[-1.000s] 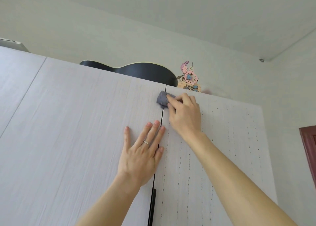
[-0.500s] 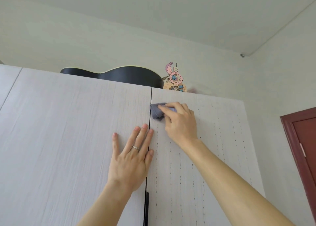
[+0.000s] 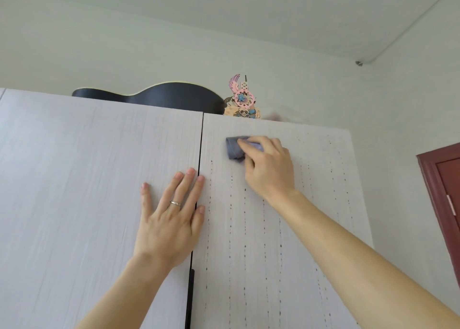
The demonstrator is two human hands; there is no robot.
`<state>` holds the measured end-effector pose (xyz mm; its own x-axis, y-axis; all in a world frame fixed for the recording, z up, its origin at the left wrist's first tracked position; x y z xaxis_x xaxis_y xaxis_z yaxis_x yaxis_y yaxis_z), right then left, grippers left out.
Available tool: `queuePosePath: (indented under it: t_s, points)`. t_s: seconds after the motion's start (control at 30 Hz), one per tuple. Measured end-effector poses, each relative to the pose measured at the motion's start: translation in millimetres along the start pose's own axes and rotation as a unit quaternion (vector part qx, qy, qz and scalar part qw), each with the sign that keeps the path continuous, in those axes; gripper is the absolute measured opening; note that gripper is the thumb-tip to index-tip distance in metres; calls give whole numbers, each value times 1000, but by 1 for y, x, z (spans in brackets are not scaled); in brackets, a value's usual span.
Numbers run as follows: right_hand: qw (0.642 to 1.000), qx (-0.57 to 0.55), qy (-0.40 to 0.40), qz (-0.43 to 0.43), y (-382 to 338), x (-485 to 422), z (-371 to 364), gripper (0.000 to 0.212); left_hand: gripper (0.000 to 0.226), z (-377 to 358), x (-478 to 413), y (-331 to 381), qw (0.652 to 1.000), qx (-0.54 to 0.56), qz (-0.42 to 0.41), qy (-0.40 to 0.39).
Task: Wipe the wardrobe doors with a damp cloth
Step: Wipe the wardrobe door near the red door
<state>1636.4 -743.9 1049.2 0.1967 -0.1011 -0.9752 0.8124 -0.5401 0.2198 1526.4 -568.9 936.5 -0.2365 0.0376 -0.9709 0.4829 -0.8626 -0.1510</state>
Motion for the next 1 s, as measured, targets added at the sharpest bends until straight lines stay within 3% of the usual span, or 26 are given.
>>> queuePosePath:
  t_s: [0.1, 0.3, 0.37, 0.53, 0.6, 0.73, 1.0]
  points:
    - [999, 22, -15, 37, 14, -6, 4, 33, 60, 0, 1, 2, 1000, 2, 12, -18]
    - [975, -10, -59, -214, 58, -39, 21, 34, 58, 5, 3, 8, 999, -22, 28, -33]
    - [975, -18, -67, -213, 41, -39, 16, 34, 58, 6, 2, 8, 998, -28, 35, -39]
    - [993, -30, -100, -47, -29, -42, -2, 43, 58, 10, 2, 9, 997, -47, 47, -48]
    - [990, -24, -134, -29, -42, -48, -2, 41, 58, 9, 3, 11, 996, -48, 49, -52]
    - [986, 5, -162, -40, -25, -53, 7, 40, 58, 11, 4, 15, 996, -36, 61, -56]
    - [974, 46, -104, -198, 82, -18, 35, 42, 58, 9, 7, 14, 995, -10, 60, -75]
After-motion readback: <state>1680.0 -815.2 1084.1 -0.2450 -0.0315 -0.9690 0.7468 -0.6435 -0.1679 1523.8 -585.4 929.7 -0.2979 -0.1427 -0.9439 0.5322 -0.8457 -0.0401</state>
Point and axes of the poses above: each hand's wrist, its own x-axis away from the middle knuckle, its own z-axis out of the back of the hand, y = z × x, the point moved 3 cm from there along -x, towards the middle knuckle, and after that the axes turned 8 degrees about -y, right-handed, at the moved point
